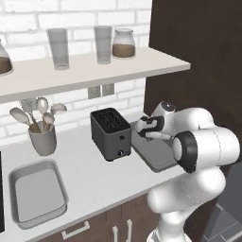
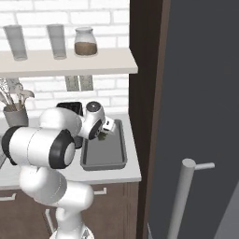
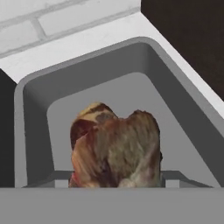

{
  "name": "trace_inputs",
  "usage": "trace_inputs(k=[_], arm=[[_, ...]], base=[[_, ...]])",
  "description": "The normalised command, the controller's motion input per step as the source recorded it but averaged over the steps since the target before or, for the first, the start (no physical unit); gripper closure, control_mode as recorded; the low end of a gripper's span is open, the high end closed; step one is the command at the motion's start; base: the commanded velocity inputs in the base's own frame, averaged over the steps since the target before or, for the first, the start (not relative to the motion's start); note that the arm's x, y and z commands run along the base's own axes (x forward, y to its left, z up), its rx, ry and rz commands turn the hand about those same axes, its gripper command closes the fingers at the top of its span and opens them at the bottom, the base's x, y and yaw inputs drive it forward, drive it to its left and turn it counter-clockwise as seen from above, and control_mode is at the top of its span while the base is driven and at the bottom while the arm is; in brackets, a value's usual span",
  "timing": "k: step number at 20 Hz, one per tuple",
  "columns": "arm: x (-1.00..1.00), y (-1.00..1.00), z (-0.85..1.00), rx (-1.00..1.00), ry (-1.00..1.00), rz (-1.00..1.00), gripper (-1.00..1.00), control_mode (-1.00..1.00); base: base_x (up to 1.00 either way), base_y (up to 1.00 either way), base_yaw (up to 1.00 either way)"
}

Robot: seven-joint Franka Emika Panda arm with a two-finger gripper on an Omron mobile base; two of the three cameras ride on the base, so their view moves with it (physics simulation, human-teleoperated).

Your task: Place one tomato and one steak in each tupperware on the nearby counter, to pack two identical lunches.

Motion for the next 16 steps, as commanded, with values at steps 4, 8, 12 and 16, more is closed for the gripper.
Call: trace_inputs(k=[4,8,12,16], arm=[[0.0,0.0,0.06,0.0,-0.05,0.0,-1.0,-1.0],[-0.2,0.03,0.37,0.0,-0.04,0.0,-1.0,-1.0],[-0.87,0.03,0.97,0.0,-0.05,0.0,-1.0,-1.0],[-1.0,0.29,0.67,0.0,-0.01,0.05,-1.0,-1.0]], base=[[0.0,0.0,0.0],[0.0,0.0,0.0],[0.0,0.0,0.0],[0.0,0.0,0.0]])
